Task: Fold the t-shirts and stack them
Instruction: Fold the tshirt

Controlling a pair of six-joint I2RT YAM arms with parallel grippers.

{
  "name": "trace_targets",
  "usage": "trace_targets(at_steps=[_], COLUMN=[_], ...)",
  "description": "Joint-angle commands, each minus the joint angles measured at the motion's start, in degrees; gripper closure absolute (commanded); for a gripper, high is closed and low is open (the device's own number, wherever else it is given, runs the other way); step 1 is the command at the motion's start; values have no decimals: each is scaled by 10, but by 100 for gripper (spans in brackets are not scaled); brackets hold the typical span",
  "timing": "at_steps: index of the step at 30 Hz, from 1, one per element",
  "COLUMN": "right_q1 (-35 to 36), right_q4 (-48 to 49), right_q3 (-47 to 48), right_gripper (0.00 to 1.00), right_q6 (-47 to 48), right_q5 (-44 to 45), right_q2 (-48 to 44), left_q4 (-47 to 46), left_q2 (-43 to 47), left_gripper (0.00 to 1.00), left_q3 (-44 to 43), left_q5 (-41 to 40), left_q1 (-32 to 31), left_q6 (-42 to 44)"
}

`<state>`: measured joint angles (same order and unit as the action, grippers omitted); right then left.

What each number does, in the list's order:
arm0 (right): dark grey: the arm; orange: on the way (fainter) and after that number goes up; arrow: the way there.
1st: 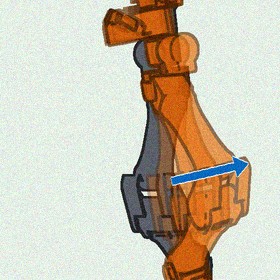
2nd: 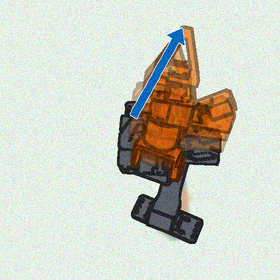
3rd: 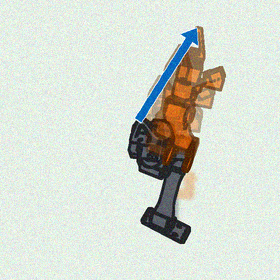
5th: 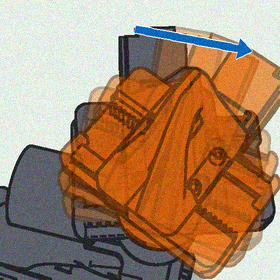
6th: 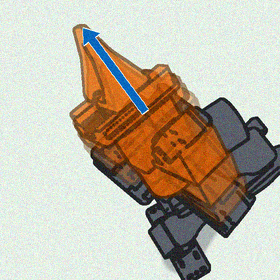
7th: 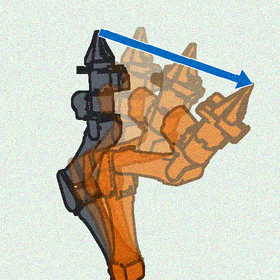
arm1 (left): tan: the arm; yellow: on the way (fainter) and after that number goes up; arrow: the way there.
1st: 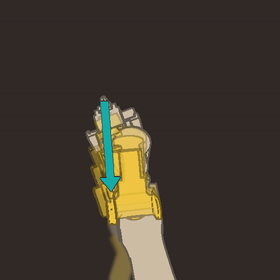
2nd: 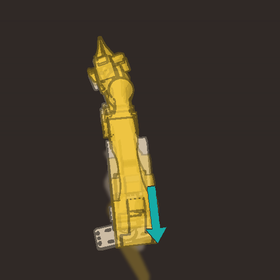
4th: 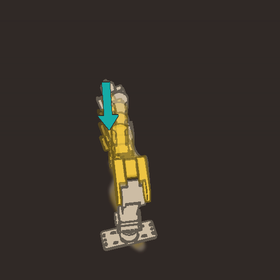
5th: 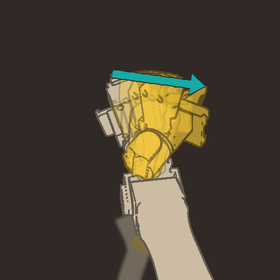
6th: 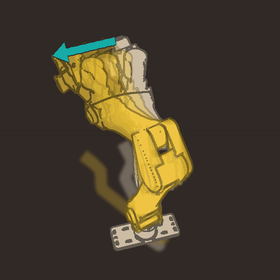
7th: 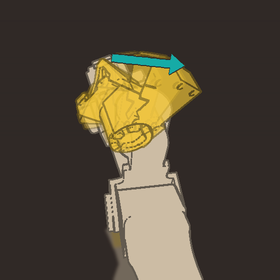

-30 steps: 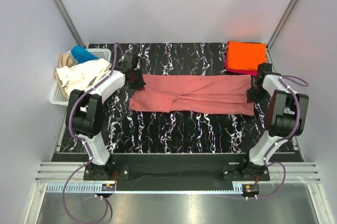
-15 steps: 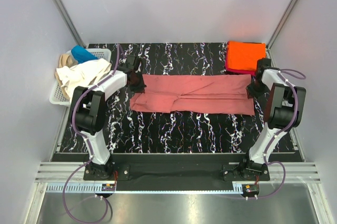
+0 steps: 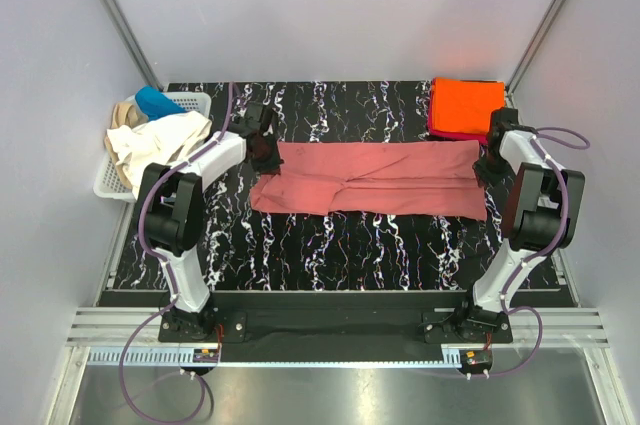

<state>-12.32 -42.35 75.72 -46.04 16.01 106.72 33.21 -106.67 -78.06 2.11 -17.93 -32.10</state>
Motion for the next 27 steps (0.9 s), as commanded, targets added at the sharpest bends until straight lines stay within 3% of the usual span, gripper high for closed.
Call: trace_targets(at_steps=[1, 22, 27], right_q1=[-1, -1, -1], right_q4=[-10, -15, -11], right_q3=[15, 71, 89], right_gripper=[100, 100, 95], right_q6=[3, 10, 15], right_q5=[46, 51, 46], right_q2=[-34, 28, 46], left_q4=[-1, 35, 37], left_q2=[30, -68, -72], left_gripper=[100, 100, 100], left_q3=[-32, -126, -129], left_q5=[-11, -28, -27], left_q1=[-6, -12, -11], left_q6=[-6, 25, 29])
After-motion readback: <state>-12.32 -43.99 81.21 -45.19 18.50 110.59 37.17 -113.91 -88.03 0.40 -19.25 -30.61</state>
